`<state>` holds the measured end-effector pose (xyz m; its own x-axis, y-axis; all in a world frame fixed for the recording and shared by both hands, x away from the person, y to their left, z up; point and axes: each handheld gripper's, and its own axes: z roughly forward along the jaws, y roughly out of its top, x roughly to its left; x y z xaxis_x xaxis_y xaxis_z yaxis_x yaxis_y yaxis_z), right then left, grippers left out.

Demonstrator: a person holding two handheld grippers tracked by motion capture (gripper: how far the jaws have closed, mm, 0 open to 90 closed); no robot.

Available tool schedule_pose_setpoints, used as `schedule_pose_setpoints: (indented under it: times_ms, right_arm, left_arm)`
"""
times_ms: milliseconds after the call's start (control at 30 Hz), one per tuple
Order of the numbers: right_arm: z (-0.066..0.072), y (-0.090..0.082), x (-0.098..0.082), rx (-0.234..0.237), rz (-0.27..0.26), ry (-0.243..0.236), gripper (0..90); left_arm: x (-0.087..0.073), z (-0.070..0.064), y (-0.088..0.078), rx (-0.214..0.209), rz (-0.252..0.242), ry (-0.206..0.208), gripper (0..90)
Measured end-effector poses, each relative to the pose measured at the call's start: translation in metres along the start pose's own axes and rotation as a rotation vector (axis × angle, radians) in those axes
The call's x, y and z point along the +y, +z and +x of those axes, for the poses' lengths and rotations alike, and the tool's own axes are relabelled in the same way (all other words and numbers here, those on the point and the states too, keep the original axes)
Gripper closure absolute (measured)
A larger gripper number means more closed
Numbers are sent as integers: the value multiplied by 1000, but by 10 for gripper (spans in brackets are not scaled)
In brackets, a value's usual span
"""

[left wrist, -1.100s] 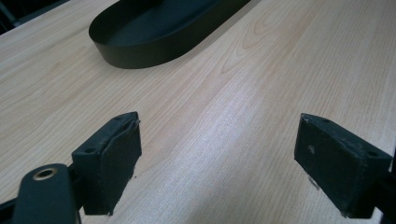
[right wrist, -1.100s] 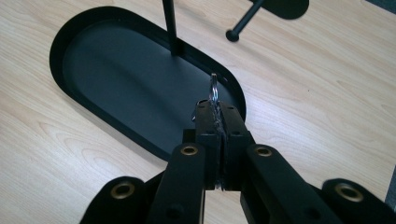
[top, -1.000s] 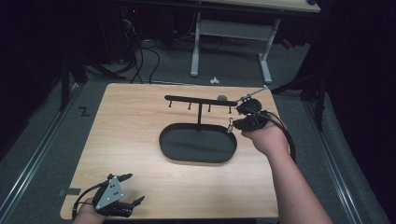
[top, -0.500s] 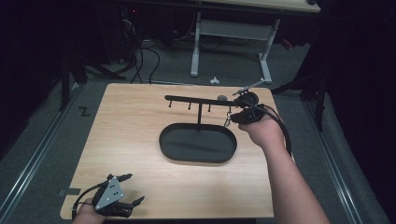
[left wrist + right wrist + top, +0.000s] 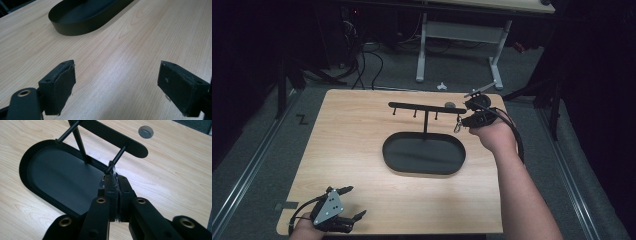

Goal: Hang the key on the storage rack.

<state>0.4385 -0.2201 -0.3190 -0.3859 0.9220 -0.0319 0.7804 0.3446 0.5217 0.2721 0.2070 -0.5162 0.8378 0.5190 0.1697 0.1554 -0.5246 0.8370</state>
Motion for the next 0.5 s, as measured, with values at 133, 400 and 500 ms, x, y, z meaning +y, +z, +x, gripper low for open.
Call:
schedule_pose_setpoints:
  times_ms: [133, 400, 500]
  right_arm:
    - [-2, 2, 1, -10, 2, 5, 879]
    - [-4, 9, 6, -37, 2, -3, 846]
    - [-4, 11, 6, -48, 3, -10, 828]
  left_arm:
    - [0, 0, 0, 1, 0, -2, 153]
    - [0, 0, 0, 1, -1, 1, 153]
    - [0, 0, 0, 2, 0, -4, 153]
